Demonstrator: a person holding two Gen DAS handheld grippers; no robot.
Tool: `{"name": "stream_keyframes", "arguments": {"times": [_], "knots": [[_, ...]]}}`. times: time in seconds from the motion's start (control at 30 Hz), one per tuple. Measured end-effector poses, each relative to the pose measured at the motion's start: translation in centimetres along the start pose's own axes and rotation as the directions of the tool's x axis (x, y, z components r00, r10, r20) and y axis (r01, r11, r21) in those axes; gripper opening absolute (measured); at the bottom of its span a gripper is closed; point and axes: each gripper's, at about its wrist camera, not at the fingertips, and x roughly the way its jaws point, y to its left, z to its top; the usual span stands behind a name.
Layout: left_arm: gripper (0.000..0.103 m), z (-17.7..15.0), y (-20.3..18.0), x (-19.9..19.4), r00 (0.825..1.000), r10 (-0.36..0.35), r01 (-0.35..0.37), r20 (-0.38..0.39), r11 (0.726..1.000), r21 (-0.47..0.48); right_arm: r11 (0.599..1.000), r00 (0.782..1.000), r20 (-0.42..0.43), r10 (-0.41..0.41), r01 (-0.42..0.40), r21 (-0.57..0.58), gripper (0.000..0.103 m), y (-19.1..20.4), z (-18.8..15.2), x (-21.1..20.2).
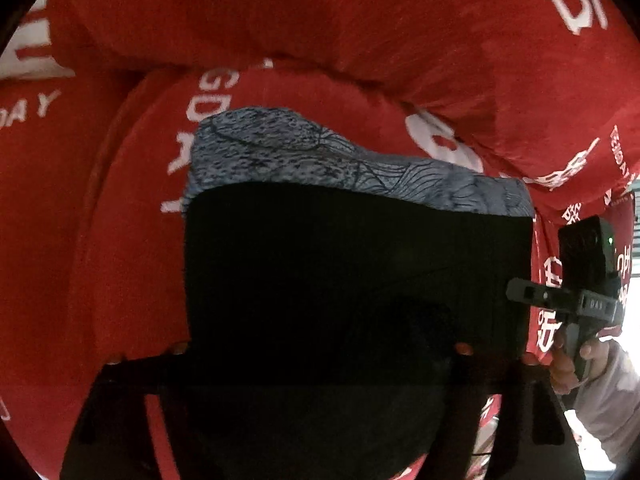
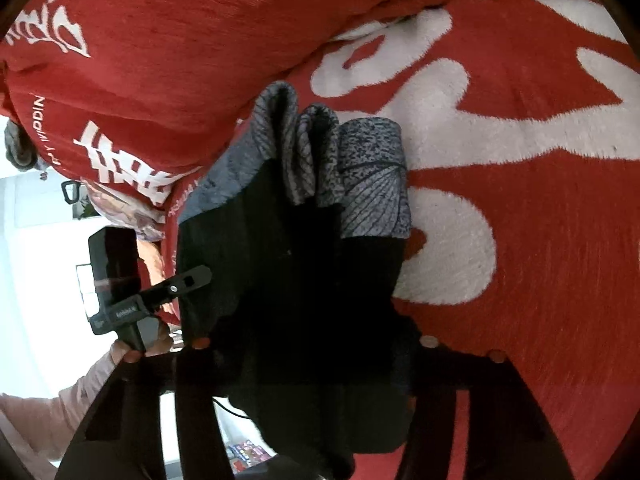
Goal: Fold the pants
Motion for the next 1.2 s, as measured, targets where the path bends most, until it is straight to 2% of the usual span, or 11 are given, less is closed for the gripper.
{"name": "stream_keyframes", "arguments": {"times": [0.07, 0.23, 0.57, 0.63, 0.67, 0.7, 0.73, 0.8, 0.87, 0.97, 1.2], "knots": [[0.067, -0.4, 0.0, -1.2, 1.000, -0.019, 0.019, 0.010, 1.000, -0.008, 1.000, 1.000, 0.015, 0.024, -0.024, 0.007, 0.050, 0.4, -0.4, -0.9], [0.066, -1.8, -0.5, -3.7, 1.000, -0.009, 0.009, 0.007, 1.000, 0.009, 0.994, 0.994, 0.047, 0.095, -0.097, 0.044, 0.048, 1.5, -2.2, -2.2], [0.067, -7.1, 2.2, -6.1, 0.999, 0.045, -0.046, -0.030, 0.999, -0.018, 0.984, 0.988, 0.007, 0.155, -0.155, 0.092, 0.048, 3.4, -8.5, -0.7], [0.067, -8.0, 3.2, -5.0, 0.995, 0.093, -0.094, -0.044, 0.995, -0.034, 0.987, 0.992, -0.015, 0.127, -0.125, 0.096, 0.048, 3.0, -9.5, 0.2], [0.071, -8.3, 3.8, -4.2, 0.990, 0.134, -0.136, -0.051, 0.990, -0.037, 0.990, 0.994, -0.026, 0.109, -0.106, 0.097, 0.048, 2.8, -9.7, 0.7], [0.080, -8.6, 4.2, -4.3, 0.988, 0.150, -0.151, -0.029, 0.988, -0.031, 0.994, 0.997, -0.044, 0.070, -0.066, 0.091, 0.048, 2.8, -9.9, 1.5], [0.082, -8.6, 4.4, -4.2, 0.987, 0.160, -0.160, -0.003, 0.987, -0.022, 0.998, 0.999, -0.052, 0.009, -0.006, 0.059, 0.048, 3.0, -9.9, 2.2], [0.093, -8.4, 4.6, -3.9, 0.984, 0.177, -0.177, 0.009, 0.984, -0.001, 0.999, 0.999, -0.038, -0.037, 0.038, 0.021, 0.051, 3.1, -9.7, 2.3], [0.098, -8.3, 4.9, -3.6, 0.983, 0.182, -0.182, 0.011, 0.983, 0.003, 0.997, 0.997, -0.038, -0.068, 0.069, 0.024, 0.059, 2.7, -9.5, 2.6], [0.098, -8.2, 4.9, -3.6, 0.983, 0.185, -0.185, 0.005, 0.983, -0.010, 0.987, 0.986, -0.036, -0.162, 0.162, 0.015, 0.073, 2.4, -9.3, 2.9], [0.098, -9.4, 3.7, -5.6, 0.956, 0.294, -0.294, 0.009, 0.956, 0.006, 0.949, 0.949, -0.022, -0.314, 0.315, 0.020, 0.075, 4.2, -10.7, 1.7]]}}
